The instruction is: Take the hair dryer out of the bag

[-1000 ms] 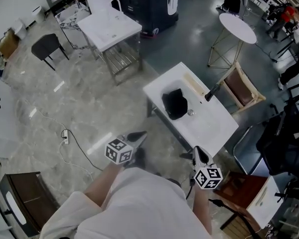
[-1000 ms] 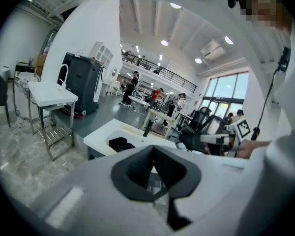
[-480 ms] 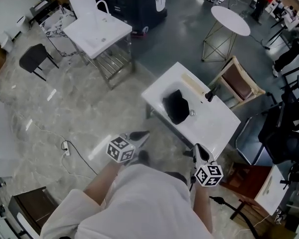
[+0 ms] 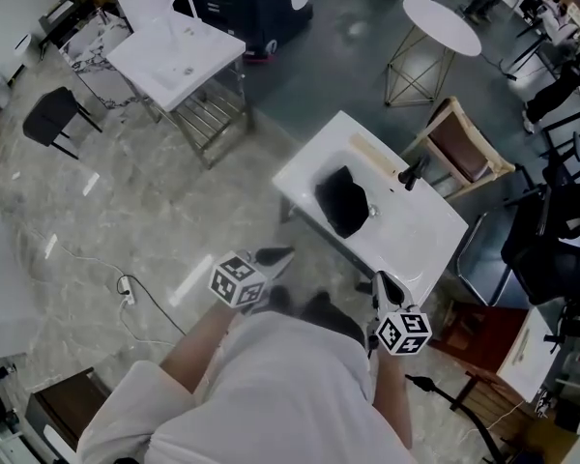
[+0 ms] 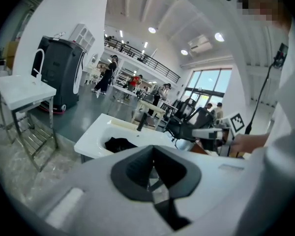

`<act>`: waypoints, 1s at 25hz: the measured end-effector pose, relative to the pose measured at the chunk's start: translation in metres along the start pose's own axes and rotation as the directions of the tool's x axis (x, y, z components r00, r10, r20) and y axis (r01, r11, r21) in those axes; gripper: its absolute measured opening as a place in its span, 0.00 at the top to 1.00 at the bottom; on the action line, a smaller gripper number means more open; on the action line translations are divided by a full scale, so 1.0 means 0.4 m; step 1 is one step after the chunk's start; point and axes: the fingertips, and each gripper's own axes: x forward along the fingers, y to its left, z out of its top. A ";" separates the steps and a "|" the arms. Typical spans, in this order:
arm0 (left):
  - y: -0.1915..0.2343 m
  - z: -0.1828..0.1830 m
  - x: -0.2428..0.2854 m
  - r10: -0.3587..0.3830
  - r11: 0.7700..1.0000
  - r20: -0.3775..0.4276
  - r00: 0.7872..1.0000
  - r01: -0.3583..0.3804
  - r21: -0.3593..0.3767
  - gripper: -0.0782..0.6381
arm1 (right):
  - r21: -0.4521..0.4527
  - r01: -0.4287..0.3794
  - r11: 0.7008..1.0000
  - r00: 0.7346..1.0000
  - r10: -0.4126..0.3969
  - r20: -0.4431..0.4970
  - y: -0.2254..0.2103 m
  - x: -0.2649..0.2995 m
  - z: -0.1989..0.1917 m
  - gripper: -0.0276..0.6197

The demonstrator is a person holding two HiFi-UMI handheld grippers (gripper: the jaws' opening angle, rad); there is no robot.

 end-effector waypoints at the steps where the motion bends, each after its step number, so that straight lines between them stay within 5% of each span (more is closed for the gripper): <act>1: 0.000 0.000 0.006 -0.011 1.000 -0.003 1.000 0.011 -0.007 0.89 | 0.001 0.001 1.000 1.000 -0.001 -0.003 -0.004 0.006 0.001 0.95; 7: 0.012 0.001 0.051 -0.047 0.999 -0.034 0.998 0.046 -0.024 0.89 | 0.015 -0.015 1.000 1.000 0.016 -0.020 -0.036 0.062 0.010 0.95; 16: 0.082 0.070 0.108 0.030 0.998 -0.023 0.999 -0.031 -0.056 0.89 | -0.016 -0.102 0.995 0.992 0.100 -0.075 -0.089 0.194 0.061 0.95; 25: 0.136 0.087 0.211 0.077 0.991 -0.055 0.996 -0.082 -0.101 0.89 | -0.028 -0.236 0.971 0.954 0.226 -0.199 -0.130 0.371 0.025 0.95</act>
